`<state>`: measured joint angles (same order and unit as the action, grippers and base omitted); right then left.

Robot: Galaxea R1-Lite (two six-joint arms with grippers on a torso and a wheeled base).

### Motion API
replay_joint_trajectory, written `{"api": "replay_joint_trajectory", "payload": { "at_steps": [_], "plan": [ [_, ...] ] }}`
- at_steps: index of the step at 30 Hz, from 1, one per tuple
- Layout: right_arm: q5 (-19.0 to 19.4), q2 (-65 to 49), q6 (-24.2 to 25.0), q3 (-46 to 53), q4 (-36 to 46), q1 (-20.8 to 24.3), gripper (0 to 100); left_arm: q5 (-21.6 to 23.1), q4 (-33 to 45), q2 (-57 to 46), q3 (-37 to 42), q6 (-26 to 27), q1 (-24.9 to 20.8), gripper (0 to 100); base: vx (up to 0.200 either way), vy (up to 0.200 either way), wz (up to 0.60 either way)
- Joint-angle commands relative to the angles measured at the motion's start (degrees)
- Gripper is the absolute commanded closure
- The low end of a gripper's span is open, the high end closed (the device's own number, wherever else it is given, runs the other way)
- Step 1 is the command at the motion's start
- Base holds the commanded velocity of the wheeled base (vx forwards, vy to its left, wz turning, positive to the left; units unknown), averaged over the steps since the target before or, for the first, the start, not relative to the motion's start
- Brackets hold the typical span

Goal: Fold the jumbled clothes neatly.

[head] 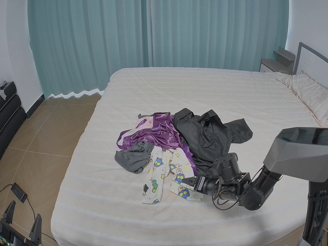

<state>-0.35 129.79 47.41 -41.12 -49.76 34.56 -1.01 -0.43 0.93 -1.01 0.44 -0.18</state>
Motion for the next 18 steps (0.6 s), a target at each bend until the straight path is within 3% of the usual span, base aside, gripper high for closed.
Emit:
{"api": "replay_joint_trajectory", "payload": {
  "at_steps": [1,12,18],
  "plan": [
    [-0.79,7.05,0.14,-2.83,-0.42,2.00,0,-0.04,-0.01,-0.93,1.01,0.00,0.01,0,0.000,0.000,0.00],
    [-0.88,7.32,-3.64,-3.18,-0.34,2.00,0,-0.04,-0.01,-0.93,1.01,0.00,0.01,0,0.000,0.000,0.00],
    [-3.43,6.79,-5.31,-2.39,-0.34,1.12,0,-0.04,-0.01,-0.93,1.01,0.00,0.01,0,0.000,0.000,0.00]
  ]
}}
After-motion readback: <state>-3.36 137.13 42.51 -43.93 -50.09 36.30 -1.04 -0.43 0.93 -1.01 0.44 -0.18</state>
